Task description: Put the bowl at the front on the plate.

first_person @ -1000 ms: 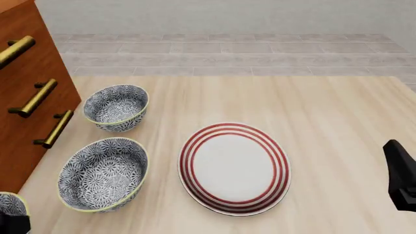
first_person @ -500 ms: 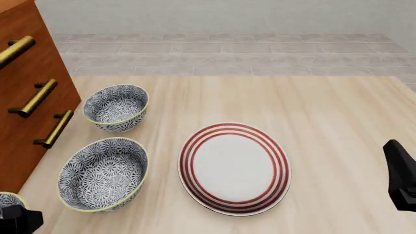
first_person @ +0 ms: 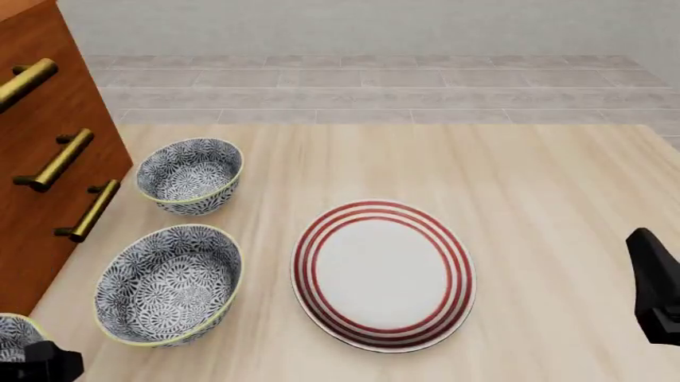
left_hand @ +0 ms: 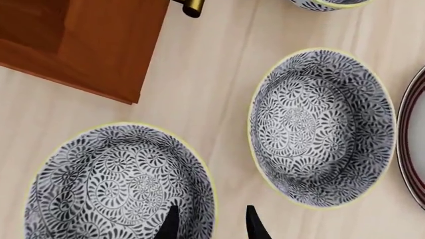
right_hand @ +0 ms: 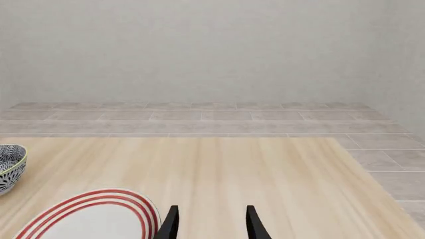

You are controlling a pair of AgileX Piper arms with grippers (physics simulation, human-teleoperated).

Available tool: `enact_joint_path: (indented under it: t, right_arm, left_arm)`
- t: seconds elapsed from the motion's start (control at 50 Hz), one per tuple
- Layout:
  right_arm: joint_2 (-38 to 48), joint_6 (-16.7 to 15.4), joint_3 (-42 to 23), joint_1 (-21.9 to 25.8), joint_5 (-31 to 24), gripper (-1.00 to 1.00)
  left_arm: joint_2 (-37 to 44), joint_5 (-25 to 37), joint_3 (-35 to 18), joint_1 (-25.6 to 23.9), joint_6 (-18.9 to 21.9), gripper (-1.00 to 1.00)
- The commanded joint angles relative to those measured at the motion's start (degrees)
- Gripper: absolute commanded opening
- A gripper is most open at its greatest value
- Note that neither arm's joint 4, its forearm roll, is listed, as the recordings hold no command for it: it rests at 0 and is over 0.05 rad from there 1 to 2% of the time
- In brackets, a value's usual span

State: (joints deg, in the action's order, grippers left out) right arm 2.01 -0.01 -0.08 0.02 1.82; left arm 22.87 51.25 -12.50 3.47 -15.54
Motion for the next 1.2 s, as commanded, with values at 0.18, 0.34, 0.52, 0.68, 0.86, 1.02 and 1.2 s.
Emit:
enact_joint_path:
  t: [0.18,0.34,0.52,0.68,0.86,1.02,1.2]
  right_arm:
    - [-0.8,0.0,-0.1,0.0,-0.8,1.00]
    - [-0.7,0.0,-0.1,0.0,-0.8,1.00]
    - [-0.8,0.0,-0.1,0.0,-0.8,1.00]
    - [-0.8,0.0,-0.1,0.0,-0.8,1.00]
    - [-0.8,0.0,-0.1,0.0,-0.8,1.00]
    - [-0.7,0.0,-0.1,0.0,-0.7,1.00]
    - [-0.7,0.0,-0.1,0.0,-0.7,1.00]
  left_arm:
    - [2.4,-4.2,3.3,0.0,-0.5,1.00]
    - [4.1,-6.8,4.9,-0.2,-0.6,1.00]
    - [7.0,-10.2,6.0,-0.1,-0.5,1.00]
    - [9.0,-13.0,7.5,0.0,-0.5,1.00]
    - [9.3,-13.4,8.0,-0.3,-0.8,1.00]
    - [8.6,-12.7,7.9,-0.5,-0.6,-1.00]
    - [7.6,-11.0,7.2,0.0,0.0,-1.00]
